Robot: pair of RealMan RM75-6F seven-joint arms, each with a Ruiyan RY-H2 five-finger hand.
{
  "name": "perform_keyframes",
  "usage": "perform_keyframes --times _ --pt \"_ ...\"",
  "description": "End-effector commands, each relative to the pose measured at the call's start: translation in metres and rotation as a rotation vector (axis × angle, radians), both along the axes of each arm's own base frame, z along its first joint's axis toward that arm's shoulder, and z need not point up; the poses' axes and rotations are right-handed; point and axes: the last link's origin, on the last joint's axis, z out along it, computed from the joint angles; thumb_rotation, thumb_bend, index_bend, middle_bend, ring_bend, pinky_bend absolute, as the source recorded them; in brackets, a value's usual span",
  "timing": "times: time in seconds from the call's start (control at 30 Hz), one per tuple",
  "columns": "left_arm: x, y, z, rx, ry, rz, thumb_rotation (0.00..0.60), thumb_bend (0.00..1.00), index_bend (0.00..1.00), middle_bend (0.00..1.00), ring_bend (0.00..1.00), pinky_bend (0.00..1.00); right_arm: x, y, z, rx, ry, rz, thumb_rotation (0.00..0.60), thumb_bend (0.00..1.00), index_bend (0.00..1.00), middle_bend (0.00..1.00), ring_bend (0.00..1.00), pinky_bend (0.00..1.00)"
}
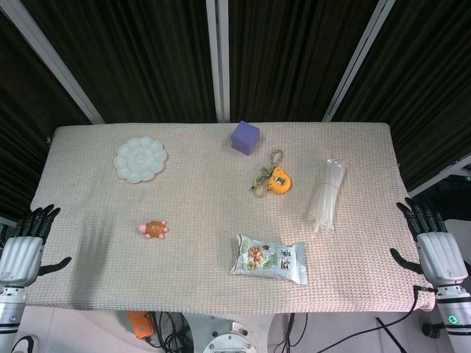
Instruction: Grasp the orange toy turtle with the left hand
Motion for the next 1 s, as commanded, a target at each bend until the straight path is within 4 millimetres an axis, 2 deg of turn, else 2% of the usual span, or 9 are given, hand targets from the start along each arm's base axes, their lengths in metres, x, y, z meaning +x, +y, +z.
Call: perform_keyframes --times 0.03,0.2,0.33,0.47,0.7,0.87,1.0 --pt "0.001 0.001 -0.004 -0.009 -0.007 -0.002 0.6 0.04 0.07 0.04 0.0 0.01 -0.001 0.001 -0.002 0.004 -0.005 0.0 0.6 0.17 0.0 0.0 0.0 0.0" --pt "0.013 0.007 -0.011 -0.038 -0.016 -0.047 0.6 0.03 0.08 0.05 0.0 0.01 -0.002 0.007 -0.001 -0.006 -0.005 0.0 0.6 0.17 0.0 0.0 0.0 0.0" --pt "0.037 0.019 -0.023 -0.096 -0.03 -0.124 0.6 0.04 0.09 0.08 0.0 0.02 -0.004 0.012 0.003 -0.022 -0.009 -0.001 0.6 0.17 0.0 0.0 0.0 0.0" --pt "0.065 0.041 -0.044 -0.174 -0.058 -0.185 0.6 0.07 0.14 0.16 0.0 0.02 -0.005 0.014 0.007 -0.038 -0.015 -0.003 0.6 0.17 0.0 0.0 0.0 0.0" --pt "0.103 0.073 -0.091 -0.283 -0.042 -0.247 0.6 0.14 0.21 0.21 0.0 0.02 -0.012 0.018 0.013 -0.046 -0.012 -0.017 0.6 0.17 0.0 0.0 0.0 0.0" --pt "0.112 0.088 -0.119 -0.351 -0.036 -0.229 0.6 0.26 0.28 0.26 0.0 0.02 -0.017 0.02 0.02 -0.058 -0.012 -0.027 0.6 0.17 0.0 0.0 0.0 0.0" --pt "0.109 0.095 -0.136 -0.382 -0.021 -0.197 0.6 0.27 0.29 0.27 0.0 0.02 -0.023 0.021 0.023 -0.059 -0.015 -0.038 0.6 0.17 0.0 0.0 0.0 0.0"
